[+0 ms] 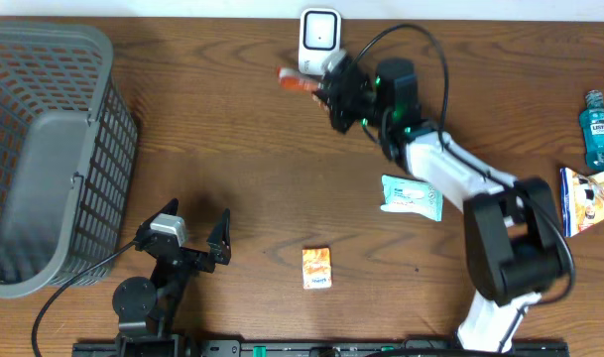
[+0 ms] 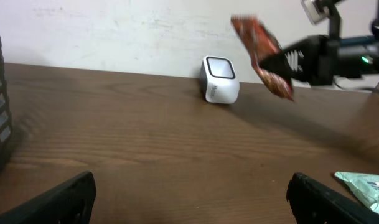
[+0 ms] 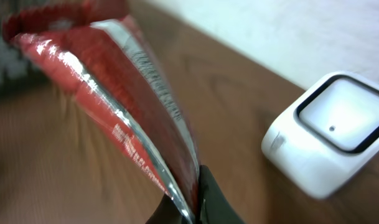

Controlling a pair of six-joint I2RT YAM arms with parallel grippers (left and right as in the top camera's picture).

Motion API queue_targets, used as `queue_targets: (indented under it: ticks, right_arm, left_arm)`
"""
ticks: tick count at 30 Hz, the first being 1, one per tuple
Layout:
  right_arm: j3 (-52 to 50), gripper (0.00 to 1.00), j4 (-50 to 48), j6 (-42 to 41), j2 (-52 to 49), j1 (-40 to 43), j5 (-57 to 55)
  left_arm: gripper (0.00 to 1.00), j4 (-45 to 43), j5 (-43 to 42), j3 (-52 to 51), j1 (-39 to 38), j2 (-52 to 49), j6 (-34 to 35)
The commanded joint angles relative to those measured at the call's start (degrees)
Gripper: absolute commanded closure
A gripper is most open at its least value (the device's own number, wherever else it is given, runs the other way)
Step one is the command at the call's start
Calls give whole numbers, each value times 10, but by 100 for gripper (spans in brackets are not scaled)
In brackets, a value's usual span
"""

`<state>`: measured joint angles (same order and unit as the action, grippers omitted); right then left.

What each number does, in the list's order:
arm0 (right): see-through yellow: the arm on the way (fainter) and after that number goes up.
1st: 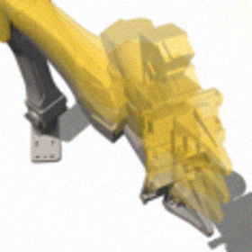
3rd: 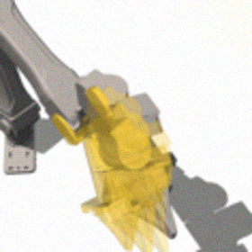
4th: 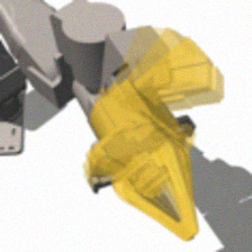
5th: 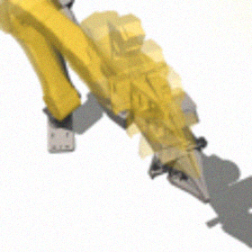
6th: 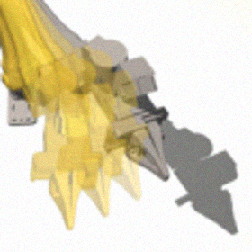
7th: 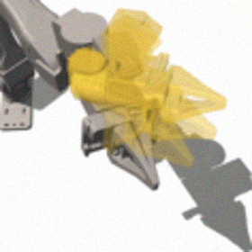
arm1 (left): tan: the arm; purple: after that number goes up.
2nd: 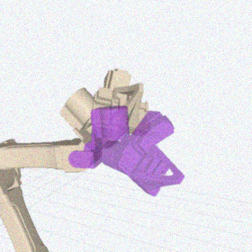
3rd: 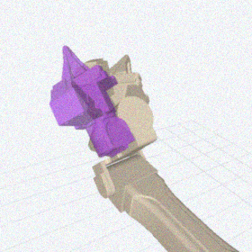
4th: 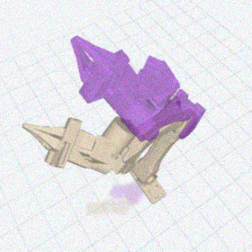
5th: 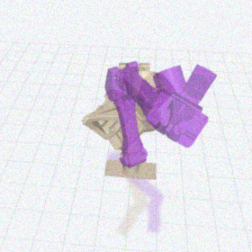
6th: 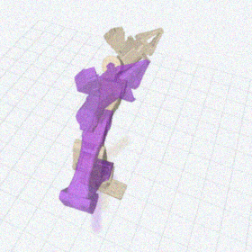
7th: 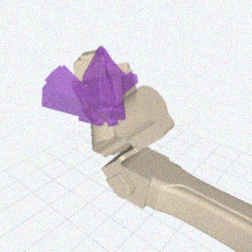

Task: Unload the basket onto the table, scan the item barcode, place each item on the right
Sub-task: 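Carry the snack bar to the white scanner and hold it there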

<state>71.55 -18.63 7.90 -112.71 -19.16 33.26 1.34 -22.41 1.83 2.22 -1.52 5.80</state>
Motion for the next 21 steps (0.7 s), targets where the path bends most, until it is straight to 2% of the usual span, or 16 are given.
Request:
queue_targets:
  ticks: [1,4,12,16,21]
  right_arm:
    - [76,99,-32,-202,-70,16,83]
    - [153,99,-38,-295,-138,23,87]
    - [332,99,-38,-479,-272,31,95]
    - [356,99,-40,-575,-310,42,41]
    - [356,99,-35,-593,-327,46,39]
  left_arm:
    - [2,9,-9,-16,1,2,1]
    - [2,9,-10,-16,1,2,1]
    - [2,9,-9,-16,1,2,1]
    - [2,9,-10,-16,1,2,1]
    - [2,9,-10,-16,1,2,1]
